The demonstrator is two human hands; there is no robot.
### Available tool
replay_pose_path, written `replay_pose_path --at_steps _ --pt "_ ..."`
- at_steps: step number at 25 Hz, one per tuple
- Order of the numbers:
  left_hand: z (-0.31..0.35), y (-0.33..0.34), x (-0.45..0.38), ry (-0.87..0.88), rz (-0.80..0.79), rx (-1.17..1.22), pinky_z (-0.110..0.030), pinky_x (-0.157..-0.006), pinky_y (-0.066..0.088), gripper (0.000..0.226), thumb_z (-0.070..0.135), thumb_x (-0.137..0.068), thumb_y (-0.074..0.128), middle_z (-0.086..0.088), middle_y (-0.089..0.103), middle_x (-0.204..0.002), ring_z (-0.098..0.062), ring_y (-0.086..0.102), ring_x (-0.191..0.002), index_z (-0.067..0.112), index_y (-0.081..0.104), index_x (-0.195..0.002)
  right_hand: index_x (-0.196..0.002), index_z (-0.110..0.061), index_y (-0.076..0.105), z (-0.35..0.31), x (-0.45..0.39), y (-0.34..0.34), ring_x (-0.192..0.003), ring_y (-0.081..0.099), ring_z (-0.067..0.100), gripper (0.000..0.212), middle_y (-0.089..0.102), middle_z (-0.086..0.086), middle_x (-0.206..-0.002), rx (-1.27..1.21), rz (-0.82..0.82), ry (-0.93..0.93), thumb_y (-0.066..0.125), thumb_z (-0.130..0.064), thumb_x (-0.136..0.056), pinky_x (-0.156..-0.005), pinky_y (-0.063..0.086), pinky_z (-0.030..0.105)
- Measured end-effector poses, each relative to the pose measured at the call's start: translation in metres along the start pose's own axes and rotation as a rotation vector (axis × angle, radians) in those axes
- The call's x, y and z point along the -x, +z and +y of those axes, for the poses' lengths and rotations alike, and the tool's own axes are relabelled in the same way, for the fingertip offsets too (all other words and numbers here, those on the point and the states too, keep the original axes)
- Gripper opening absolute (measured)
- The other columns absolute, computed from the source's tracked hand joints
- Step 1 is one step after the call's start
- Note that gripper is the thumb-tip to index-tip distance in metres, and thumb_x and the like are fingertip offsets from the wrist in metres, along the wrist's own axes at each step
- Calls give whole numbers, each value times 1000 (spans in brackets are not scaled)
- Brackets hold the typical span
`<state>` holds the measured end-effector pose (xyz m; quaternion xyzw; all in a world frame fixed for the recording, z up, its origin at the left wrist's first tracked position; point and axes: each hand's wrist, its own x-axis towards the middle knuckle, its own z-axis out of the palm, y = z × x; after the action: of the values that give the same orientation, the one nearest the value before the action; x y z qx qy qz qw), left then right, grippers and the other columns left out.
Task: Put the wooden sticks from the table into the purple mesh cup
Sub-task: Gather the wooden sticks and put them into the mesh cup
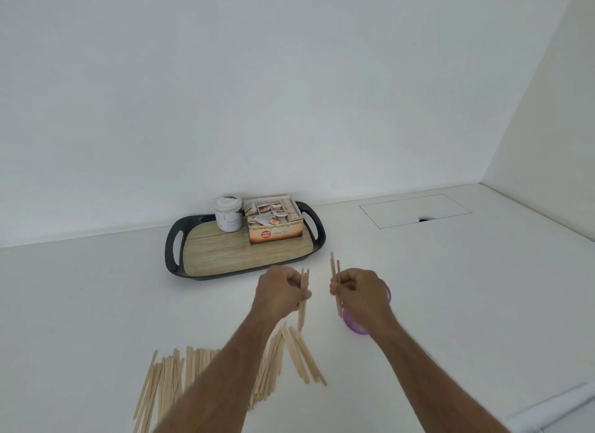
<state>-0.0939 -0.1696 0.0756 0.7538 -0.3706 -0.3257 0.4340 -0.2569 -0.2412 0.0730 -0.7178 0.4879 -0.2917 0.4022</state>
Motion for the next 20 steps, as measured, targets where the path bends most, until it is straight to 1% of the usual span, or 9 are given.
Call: replay_pose_path --at_steps 2,5,7,9,12,15,17,19,20 --pt "15 8 -1 68 3 87 -33 -71 65 17 -1 -79 82 -3 74 -77 -18 74 -76 14 75 -81 -73 -22 72 -3 -5 -17 -66 71 11 10 73 -8 -65 9 71 -10 75 -16 -80 -74 60 38" --pt "35 23 -2 139 20 205 -33 -71 65 17 -4 -80 80 0 72 -70 -16 71 -70 12 74 -80 -73 -22 73 -4 -11 -38 -67 72 16 9 73 -5 -65 21 135 -12 75 -16 -80 -76 59 38" --pt "45 34 -4 183 35 242 -30 -69 64 17 -4 -80 79 0 71 -70 -13 71 -67 12 75 -82 -74 -20 72 -3 -16 -49 -68 71 18 8 73 -5 -66 64 158 -32 75 -16 -80 -75 57 36" --pt "54 45 -5 219 49 250 -32 -70 65 17 -2 -79 80 1 72 -70 -13 71 -67 14 75 -81 -72 -20 71 -2 -20 -57 -67 69 16 10 71 -6 -64 145 165 -59 74 -17 -81 -70 54 30" --pt "62 60 -8 252 65 217 -37 -72 65 21 0 -78 82 1 73 -71 -19 75 -71 19 74 -76 -73 -20 71 1 -24 -63 -66 65 14 9 69 -9 -64 269 149 -69 73 -18 -81 -63 46 25" --pt "58 74 -12 246 74 175 -44 -76 65 17 -1 -75 84 -2 75 -71 -25 76 -74 14 75 -74 -77 -19 72 5 -27 -62 -69 65 16 4 68 -8 -68 346 123 -60 72 -18 -81 -61 43 23" --pt "52 81 -13 229 68 130 -44 -77 64 16 0 -74 84 -3 76 -72 -23 76 -73 13 75 -73 -76 -18 72 9 -28 -60 -68 64 17 6 67 -7 -67 387 95 -43 72 -20 -82 -57 41 23" --pt "43 86 -13 189 53 84 -43 -79 64 15 4 -75 85 -2 77 -75 -19 76 -73 15 75 -74 -74 -16 72 13 -30 -57 -69 65 19 9 68 -4 -68 433 51 -21 72 -21 -82 -58 46 26" --pt "39 87 -13 170 44 75 -42 -81 64 13 7 -75 86 -2 78 -78 -18 76 -75 14 77 -79 -74 -15 73 16 -31 -56 -70 66 20 10 70 -2 -70 448 27 -8 71 -21 -82 -61 49 28"
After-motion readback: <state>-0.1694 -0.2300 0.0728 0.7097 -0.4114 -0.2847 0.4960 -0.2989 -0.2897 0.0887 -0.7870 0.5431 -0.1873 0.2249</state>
